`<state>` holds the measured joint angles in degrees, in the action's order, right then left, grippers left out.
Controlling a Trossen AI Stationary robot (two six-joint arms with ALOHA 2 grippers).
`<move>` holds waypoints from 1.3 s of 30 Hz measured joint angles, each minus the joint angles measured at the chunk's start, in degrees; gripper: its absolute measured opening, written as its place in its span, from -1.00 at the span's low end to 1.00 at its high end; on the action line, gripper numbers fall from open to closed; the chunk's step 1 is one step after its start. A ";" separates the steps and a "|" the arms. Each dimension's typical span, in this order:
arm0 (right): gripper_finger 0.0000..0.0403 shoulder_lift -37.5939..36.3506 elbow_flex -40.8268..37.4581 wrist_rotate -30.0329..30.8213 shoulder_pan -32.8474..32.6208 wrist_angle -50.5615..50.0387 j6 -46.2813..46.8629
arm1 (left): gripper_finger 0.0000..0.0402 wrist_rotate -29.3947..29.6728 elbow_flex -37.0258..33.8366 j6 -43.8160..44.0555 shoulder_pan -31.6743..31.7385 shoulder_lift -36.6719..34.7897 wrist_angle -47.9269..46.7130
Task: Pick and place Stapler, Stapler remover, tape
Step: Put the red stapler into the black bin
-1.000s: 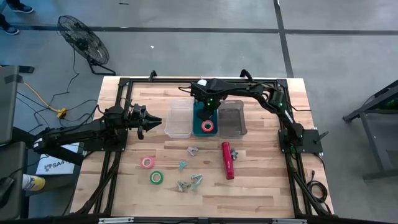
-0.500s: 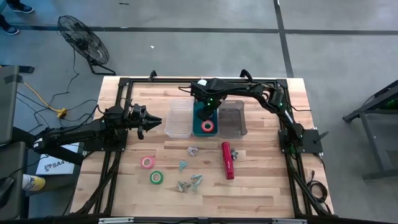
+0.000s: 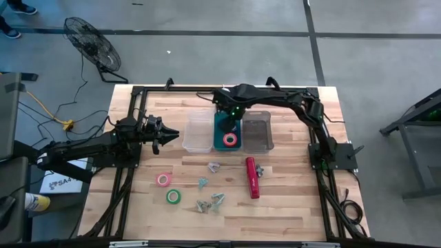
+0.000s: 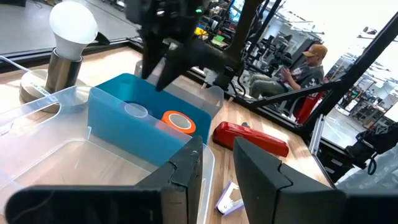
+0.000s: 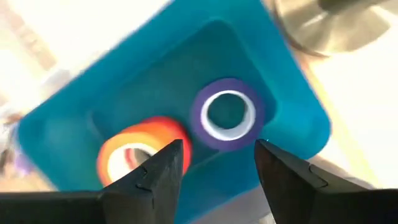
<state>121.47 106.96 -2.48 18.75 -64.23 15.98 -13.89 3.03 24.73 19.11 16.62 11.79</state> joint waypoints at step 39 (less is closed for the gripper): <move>0.17 -3.74 0.00 9.40 -31.65 -23.35 54.99 | -0.56 0.00 0.00 0.00 0.00 0.00 -0.01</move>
<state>117.73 106.96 6.93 -12.90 -87.58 70.96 -13.89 3.03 24.73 19.11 16.62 11.78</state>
